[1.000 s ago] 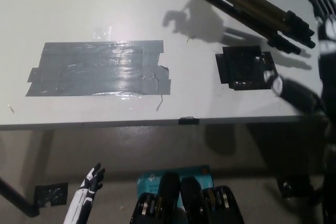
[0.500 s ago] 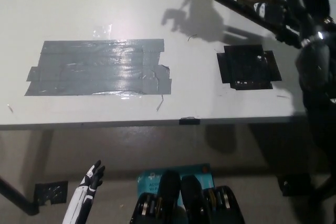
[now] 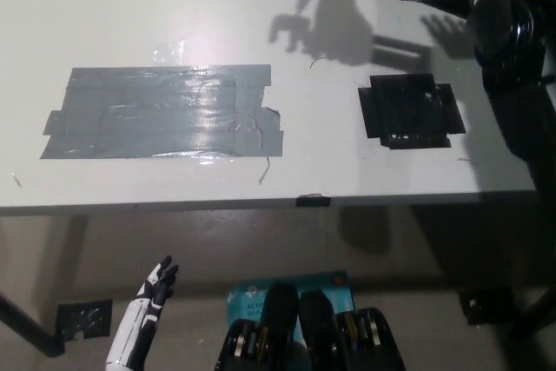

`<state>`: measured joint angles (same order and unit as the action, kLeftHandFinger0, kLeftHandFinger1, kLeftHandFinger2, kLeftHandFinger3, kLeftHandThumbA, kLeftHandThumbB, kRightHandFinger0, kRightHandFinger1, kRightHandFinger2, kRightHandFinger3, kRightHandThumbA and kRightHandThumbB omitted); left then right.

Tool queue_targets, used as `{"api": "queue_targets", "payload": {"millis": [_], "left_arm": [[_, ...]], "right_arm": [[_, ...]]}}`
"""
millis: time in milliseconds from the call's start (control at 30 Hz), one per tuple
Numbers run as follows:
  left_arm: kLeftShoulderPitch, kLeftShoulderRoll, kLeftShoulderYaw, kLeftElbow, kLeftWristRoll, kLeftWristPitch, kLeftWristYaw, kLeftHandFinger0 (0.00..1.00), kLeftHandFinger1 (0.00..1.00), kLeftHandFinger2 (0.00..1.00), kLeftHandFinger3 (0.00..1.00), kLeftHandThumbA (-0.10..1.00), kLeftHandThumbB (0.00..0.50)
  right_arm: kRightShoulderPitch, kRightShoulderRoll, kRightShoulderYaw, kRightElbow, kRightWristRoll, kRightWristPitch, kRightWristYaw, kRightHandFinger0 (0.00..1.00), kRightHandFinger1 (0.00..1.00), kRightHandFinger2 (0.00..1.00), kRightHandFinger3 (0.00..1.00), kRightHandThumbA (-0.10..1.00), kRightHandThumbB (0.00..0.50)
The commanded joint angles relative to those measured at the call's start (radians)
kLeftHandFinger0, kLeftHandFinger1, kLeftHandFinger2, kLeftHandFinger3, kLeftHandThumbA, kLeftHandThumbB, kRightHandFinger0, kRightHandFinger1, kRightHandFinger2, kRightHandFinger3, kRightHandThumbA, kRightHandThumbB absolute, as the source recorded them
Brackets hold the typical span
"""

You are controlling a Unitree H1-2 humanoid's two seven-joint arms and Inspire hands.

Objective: A person hands a tripod to the robot which it grabs with its right hand and places in the middle of the table in front of it

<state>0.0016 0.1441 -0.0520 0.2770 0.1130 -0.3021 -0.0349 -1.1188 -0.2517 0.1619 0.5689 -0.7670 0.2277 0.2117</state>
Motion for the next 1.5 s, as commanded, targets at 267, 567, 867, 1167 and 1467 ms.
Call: {"api": "queue_targets", "payload": {"millis": [267, 567, 867, 1167, 1467], "left_arm": [[-0.015, 0.029, -0.013, -0.022, 0.0, -0.036, -0.03, 1.0, 1.0, 1.0, 1.0, 1.0, 0.288], [-0.008, 0.029, -0.019, -0.032, 0.011, -0.028, -0.038, 1.0, 1.0, 1.0, 1.0, 1.0, 0.276], [-0.008, 0.029, -0.016, -0.051, 0.017, -0.016, -0.033, 1.0, 1.0, 1.0, 1.0, 1.0, 0.277], [-0.01, 0.031, -0.016, -0.043, 0.018, -0.028, -0.034, 1.0, 1.0, 1.0, 1.0, 1.0, 0.271], [-0.018, 0.032, -0.015, -0.032, 0.02, -0.037, -0.033, 1.0, 1.0, 1.0, 1.0, 1.0, 0.26]], "right_arm": [[-0.245, 0.021, 0.056, 0.159, 0.153, -0.027, 0.172, 1.0, 1.0, 1.0, 1.0, 0.85, 0.5], [-0.302, 0.066, 0.142, 0.439, 0.131, -0.088, 0.041, 0.87, 0.87, 0.92, 1.0, 0.32, 0.462], [-0.248, 0.029, 0.315, 0.56, 0.023, -0.145, -0.16, 0.05, 0.46, 0.8, 0.59, -0.1, 0.28], [-0.219, -0.008, 0.348, 0.566, 0.049, -0.116, -0.195, 0.15, 0.65, 0.98, 0.97, -0.1, 0.237], [-0.204, -0.049, 0.334, 0.461, 0.058, -0.155, -0.226, 0.18, 0.62, 0.84, 0.71, -0.1, 0.25]]}}
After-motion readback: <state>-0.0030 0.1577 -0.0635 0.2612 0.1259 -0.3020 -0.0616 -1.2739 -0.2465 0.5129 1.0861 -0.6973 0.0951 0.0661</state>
